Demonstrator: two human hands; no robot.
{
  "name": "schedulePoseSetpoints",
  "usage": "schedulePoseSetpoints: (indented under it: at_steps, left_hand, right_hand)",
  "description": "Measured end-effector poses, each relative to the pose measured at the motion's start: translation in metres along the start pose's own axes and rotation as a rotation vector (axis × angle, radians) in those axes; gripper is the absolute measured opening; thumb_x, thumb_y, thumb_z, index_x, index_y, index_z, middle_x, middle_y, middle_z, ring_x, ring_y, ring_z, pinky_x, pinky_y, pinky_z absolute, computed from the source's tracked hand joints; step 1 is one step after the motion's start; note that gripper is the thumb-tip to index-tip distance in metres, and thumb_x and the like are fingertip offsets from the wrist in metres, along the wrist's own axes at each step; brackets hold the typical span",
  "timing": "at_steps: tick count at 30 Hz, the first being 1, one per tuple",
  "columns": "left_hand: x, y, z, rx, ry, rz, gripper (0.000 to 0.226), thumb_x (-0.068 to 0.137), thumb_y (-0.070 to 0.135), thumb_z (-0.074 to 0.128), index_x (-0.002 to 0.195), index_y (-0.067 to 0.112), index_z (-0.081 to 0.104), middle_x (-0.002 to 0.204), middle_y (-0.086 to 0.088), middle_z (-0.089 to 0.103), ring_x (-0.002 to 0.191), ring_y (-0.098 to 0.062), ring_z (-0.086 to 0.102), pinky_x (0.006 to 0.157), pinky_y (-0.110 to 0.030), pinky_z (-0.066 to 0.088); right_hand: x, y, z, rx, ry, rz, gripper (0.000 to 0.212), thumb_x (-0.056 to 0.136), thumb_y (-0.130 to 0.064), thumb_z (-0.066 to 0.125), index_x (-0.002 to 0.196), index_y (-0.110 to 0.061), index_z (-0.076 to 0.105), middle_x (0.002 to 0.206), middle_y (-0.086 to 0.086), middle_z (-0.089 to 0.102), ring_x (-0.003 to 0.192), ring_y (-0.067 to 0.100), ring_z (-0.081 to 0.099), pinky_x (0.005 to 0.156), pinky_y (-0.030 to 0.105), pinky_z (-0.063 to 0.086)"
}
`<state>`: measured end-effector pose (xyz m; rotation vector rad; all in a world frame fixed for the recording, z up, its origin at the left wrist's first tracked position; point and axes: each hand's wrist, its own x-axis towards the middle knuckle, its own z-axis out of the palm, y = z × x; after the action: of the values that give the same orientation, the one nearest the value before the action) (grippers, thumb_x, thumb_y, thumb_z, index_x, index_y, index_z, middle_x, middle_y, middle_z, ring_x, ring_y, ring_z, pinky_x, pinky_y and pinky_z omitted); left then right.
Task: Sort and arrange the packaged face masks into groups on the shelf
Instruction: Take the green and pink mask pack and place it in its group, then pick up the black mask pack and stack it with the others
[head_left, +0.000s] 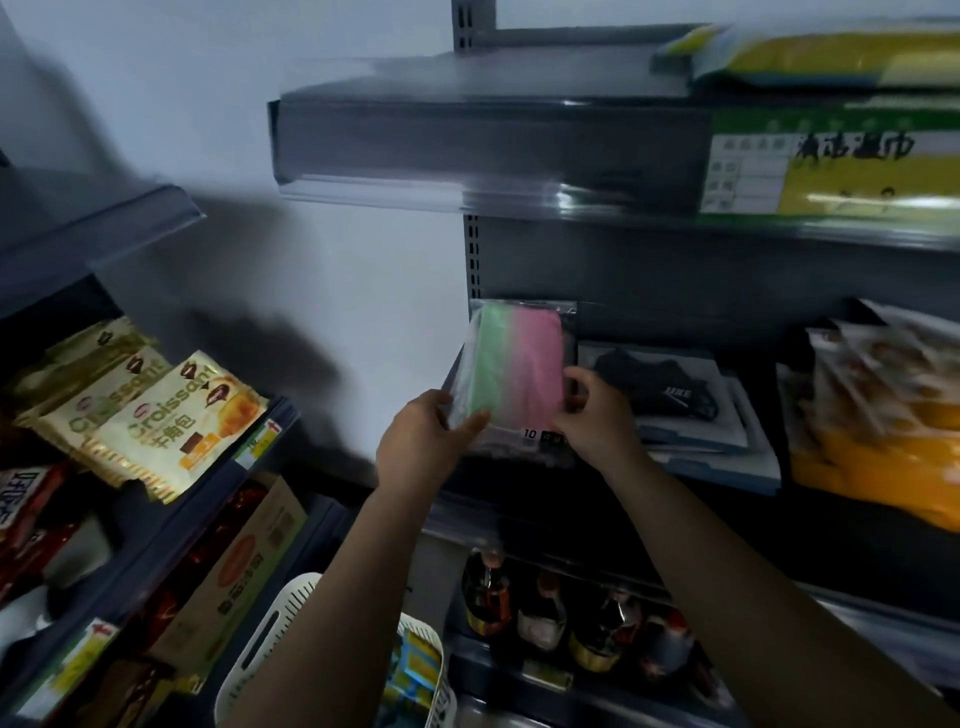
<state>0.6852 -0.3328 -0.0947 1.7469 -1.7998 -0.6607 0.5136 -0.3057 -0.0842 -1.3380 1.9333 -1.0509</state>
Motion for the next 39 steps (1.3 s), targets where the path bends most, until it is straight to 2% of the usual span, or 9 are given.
schedulePoseSetpoints:
  at_steps: [3, 5, 10, 13, 16, 21, 26, 32, 39]
  left_hand:
    - [0.006, -0.004, -0.001, 0.075, -0.015, 0.075, 0.048, 0.082, 0.052, 0.063, 0.109, 0.013, 0.06, 0.1, -0.006, 0.061, 0.097, -0.028, 0.059, 0.076, -0.036, 0.047]
    - [0.006, -0.005, -0.002, 0.124, 0.014, 0.16, 0.048, 0.084, 0.048, 0.062, 0.114, 0.011, 0.059, 0.111, -0.011, 0.06, 0.104, -0.031, 0.055, 0.08, -0.039, 0.045]
    - [-0.001, 0.004, -0.006, 0.237, 0.036, 0.398, 0.05, 0.088, 0.039, 0.059, 0.132, 0.017, 0.051, 0.131, -0.007, 0.054, 0.121, -0.03, 0.046, 0.094, -0.038, 0.036]
    - [-0.009, 0.018, 0.002, 0.356, -0.013, 0.618, 0.044, 0.089, 0.033, 0.056, 0.131, 0.019, 0.052, 0.131, -0.004, 0.054, 0.122, -0.029, 0.046, 0.098, -0.039, 0.034]
    - [-0.02, 0.039, 0.015, 0.453, -0.064, 0.765, 0.042, 0.089, 0.035, 0.054, 0.126, 0.016, 0.055, 0.126, -0.007, 0.056, 0.118, -0.031, 0.048, 0.097, -0.041, 0.035]
    - [-0.037, 0.074, 0.042, 0.529, -0.19, 0.834, 0.052, 0.093, 0.041, 0.044, 0.138, 0.017, 0.038, 0.137, -0.007, 0.044, 0.128, -0.029, 0.036, 0.106, -0.04, 0.026]
    - [-0.069, 0.116, 0.067, 0.531, -0.231, 0.923, 0.052, 0.092, 0.042, 0.045, 0.137, 0.019, 0.038, 0.135, -0.004, 0.044, 0.126, -0.028, 0.037, 0.105, -0.042, 0.027]
    - [-0.122, 0.178, 0.109, 0.507, -0.253, 1.053, 0.057, 0.091, 0.047, 0.046, 0.14, 0.021, 0.034, 0.137, -0.004, 0.043, 0.128, -0.027, 0.035, 0.105, -0.042, 0.027]
    - [-0.19, 0.246, 0.169, 0.458, -0.279, 1.124, 0.056, 0.092, 0.046, 0.046, 0.14, 0.02, 0.033, 0.141, -0.004, 0.039, 0.13, -0.027, 0.032, 0.105, -0.041, 0.025]
  right_hand:
    - [-0.002, -0.002, 0.003, -0.061, 0.044, 0.005, 0.046, 0.088, -0.016, 0.062, 0.131, -0.01, 0.049, 0.125, 0.012, 0.06, 0.111, 0.024, 0.057, 0.074, 0.018, 0.034]
    - [-0.004, -0.001, 0.004, -0.095, 0.085, 0.009, 0.044, 0.089, -0.02, 0.06, 0.131, -0.011, 0.05, 0.128, 0.011, 0.057, 0.114, 0.024, 0.055, 0.075, 0.018, 0.033]
    - [-0.026, 0.002, -0.004, -0.271, 0.181, -0.036, 0.04, 0.087, -0.019, 0.059, 0.127, -0.011, 0.053, 0.13, 0.009, 0.055, 0.119, 0.025, 0.05, 0.094, 0.028, 0.039]
    - [-0.046, 0.004, -0.015, -0.539, 0.279, -0.11, 0.036, 0.087, -0.016, 0.058, 0.123, -0.013, 0.058, 0.128, 0.008, 0.058, 0.12, 0.029, 0.05, 0.1, 0.039, 0.037]
    - [-0.063, 0.004, -0.034, -0.793, 0.245, -0.105, 0.039, 0.088, -0.019, 0.055, 0.127, -0.014, 0.056, 0.134, 0.008, 0.053, 0.128, 0.029, 0.042, 0.103, 0.041, 0.029]
    - [-0.09, 0.015, -0.07, -0.969, 0.213, 0.02, 0.045, 0.089, -0.02, 0.049, 0.133, -0.014, 0.049, 0.138, 0.008, 0.049, 0.13, 0.029, 0.037, 0.103, 0.039, 0.026]
    - [-0.118, 0.038, -0.117, -1.043, 0.218, 0.148, 0.045, 0.09, -0.027, 0.049, 0.132, -0.014, 0.046, 0.138, 0.008, 0.045, 0.13, 0.03, 0.035, 0.103, 0.042, 0.027]
    - [-0.154, 0.071, -0.182, -1.093, 0.274, 0.217, 0.045, 0.091, -0.033, 0.048, 0.132, -0.014, 0.045, 0.137, 0.008, 0.046, 0.128, 0.03, 0.037, 0.102, 0.041, 0.029]
    - [-0.199, 0.123, -0.26, -1.113, 0.321, 0.279, 0.046, 0.091, -0.031, 0.046, 0.134, -0.015, 0.041, 0.137, 0.007, 0.044, 0.128, 0.029, 0.036, 0.101, 0.041, 0.028]
